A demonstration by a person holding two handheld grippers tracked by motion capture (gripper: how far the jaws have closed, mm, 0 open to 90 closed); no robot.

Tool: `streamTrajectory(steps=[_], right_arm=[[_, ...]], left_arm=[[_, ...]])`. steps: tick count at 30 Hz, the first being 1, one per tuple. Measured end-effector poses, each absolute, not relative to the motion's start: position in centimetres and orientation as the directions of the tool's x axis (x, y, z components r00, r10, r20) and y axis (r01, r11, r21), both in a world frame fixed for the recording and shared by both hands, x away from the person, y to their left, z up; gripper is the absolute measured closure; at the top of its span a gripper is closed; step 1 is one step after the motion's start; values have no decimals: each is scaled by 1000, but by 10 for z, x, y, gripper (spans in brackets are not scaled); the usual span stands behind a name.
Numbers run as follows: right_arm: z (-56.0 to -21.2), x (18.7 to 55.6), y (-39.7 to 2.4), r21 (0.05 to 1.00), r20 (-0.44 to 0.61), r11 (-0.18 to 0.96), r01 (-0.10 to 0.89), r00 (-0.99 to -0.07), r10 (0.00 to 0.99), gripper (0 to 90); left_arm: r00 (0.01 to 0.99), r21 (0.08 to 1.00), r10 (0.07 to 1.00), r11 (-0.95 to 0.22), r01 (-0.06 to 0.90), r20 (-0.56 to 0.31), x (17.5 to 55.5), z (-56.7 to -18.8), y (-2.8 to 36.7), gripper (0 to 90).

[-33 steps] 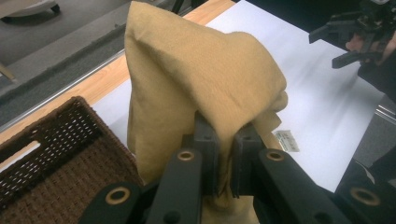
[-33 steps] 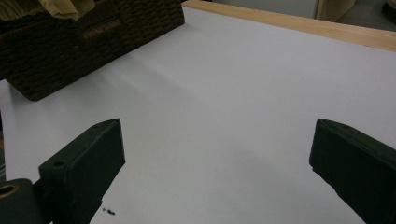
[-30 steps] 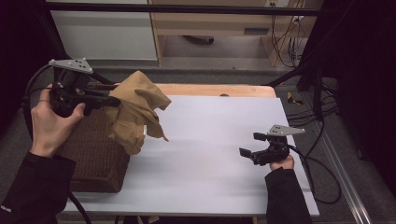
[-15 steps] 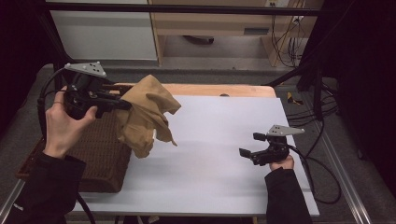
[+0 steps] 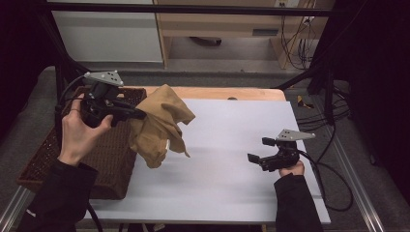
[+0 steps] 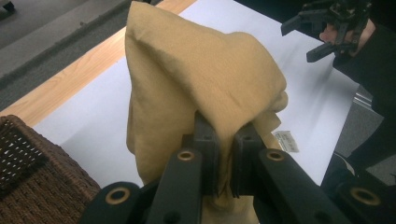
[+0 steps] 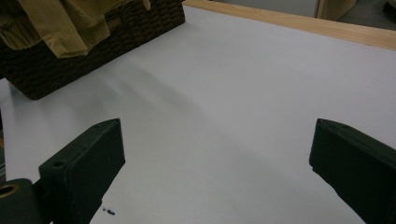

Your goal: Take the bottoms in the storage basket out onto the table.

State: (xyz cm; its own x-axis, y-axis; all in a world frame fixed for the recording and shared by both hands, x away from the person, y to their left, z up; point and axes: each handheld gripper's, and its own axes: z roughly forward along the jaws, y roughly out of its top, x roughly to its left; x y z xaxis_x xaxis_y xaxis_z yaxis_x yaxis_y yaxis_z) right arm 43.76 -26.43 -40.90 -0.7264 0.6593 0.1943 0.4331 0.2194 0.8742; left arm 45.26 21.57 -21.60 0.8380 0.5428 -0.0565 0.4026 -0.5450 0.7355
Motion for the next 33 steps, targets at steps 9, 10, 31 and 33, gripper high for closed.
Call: streamTrajectory(steps=[9, 10, 31, 33], right_arm=[[-409, 438, -264, 874, 194, 220, 433, -726, 660, 40], [-409, 438, -264, 873, 194, 221, 434, -726, 660, 39], [-409, 438, -264, 872, 196, 220, 438, -723, 662, 39], [-409, 438, -264, 872, 196, 220, 437, -724, 662, 39]], left_arm=[[840, 726, 539, -552, 410, -64, 456, -229, 210, 831], [840, 724, 538, -555, 410, -63, 457, -230, 210, 831], [846, 702, 528, -575, 420, -74, 460, -254, 200, 830], [847, 700, 526, -577, 420, -75, 460, -257, 198, 830]])
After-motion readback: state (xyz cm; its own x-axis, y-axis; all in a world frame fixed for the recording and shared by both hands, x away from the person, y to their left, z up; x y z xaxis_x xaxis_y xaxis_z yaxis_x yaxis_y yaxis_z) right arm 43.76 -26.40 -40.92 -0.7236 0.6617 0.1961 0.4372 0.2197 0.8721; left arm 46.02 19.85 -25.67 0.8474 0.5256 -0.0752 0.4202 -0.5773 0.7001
